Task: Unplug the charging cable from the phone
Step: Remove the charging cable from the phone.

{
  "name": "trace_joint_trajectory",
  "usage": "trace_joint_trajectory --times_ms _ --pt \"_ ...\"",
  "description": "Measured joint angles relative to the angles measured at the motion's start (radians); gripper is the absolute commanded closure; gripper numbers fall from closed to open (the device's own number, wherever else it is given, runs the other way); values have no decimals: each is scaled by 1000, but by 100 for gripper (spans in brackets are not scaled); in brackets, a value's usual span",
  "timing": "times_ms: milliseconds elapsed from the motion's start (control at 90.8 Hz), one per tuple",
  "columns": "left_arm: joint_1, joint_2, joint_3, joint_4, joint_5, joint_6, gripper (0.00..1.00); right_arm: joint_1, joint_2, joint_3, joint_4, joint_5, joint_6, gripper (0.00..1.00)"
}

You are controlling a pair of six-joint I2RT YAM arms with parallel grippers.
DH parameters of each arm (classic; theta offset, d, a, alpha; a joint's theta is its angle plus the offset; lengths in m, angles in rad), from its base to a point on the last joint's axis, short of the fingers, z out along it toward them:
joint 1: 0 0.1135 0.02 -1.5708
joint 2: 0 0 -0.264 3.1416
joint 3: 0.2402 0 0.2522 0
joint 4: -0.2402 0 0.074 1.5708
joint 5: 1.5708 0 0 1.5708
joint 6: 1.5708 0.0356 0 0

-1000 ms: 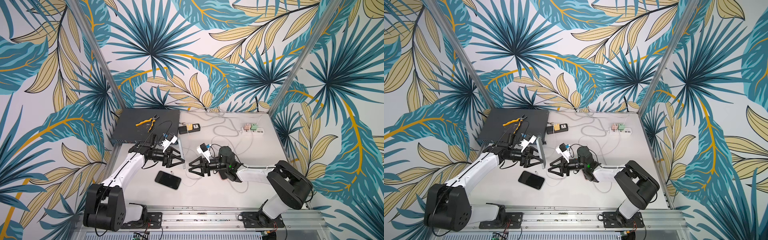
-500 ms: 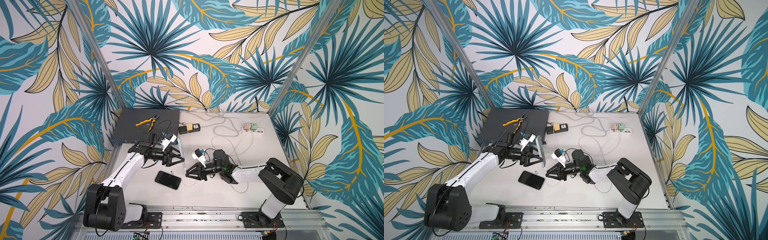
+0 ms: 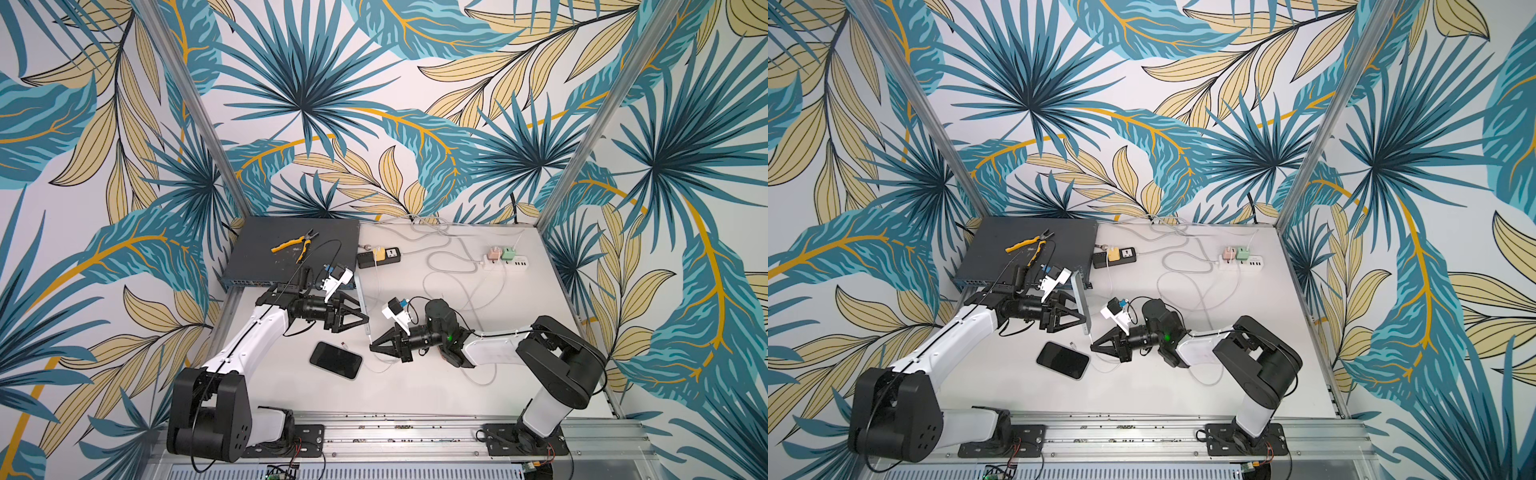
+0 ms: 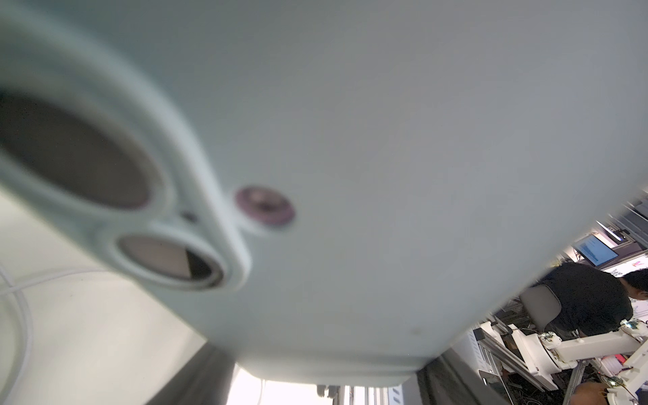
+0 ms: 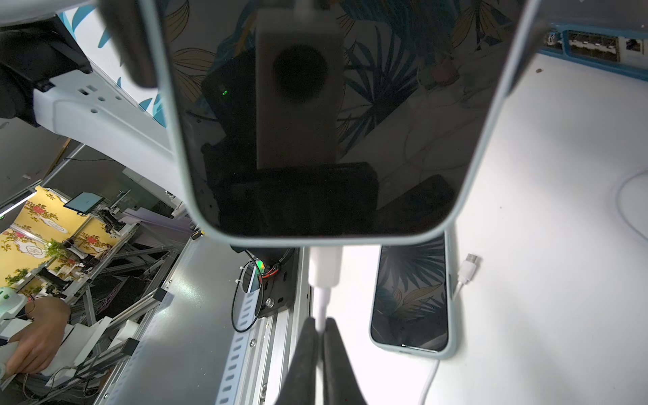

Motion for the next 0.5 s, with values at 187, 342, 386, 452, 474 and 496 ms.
trace_joint_trajectory --times_ms 187,342,386,452,474,496 --pt "6 0 0 0 0 -4 100 0 0 -1 -19 0 -13 95" --pt "19 0 0 0 2 -4 100 0 0 -3 -32 8 -14 95" --pt "22 -2 0 0 3 -4 100 0 0 -3 -41 14 -14 94" --pt "26 -4 0 0 9 -4 100 0 0 -3 -53 29 -14 93" --pt "27 -5 0 0 10 -4 100 0 0 -3 -57 36 -14 92" --pt "27 -5 0 0 10 -4 100 0 0 -3 -61 42 -14 90"
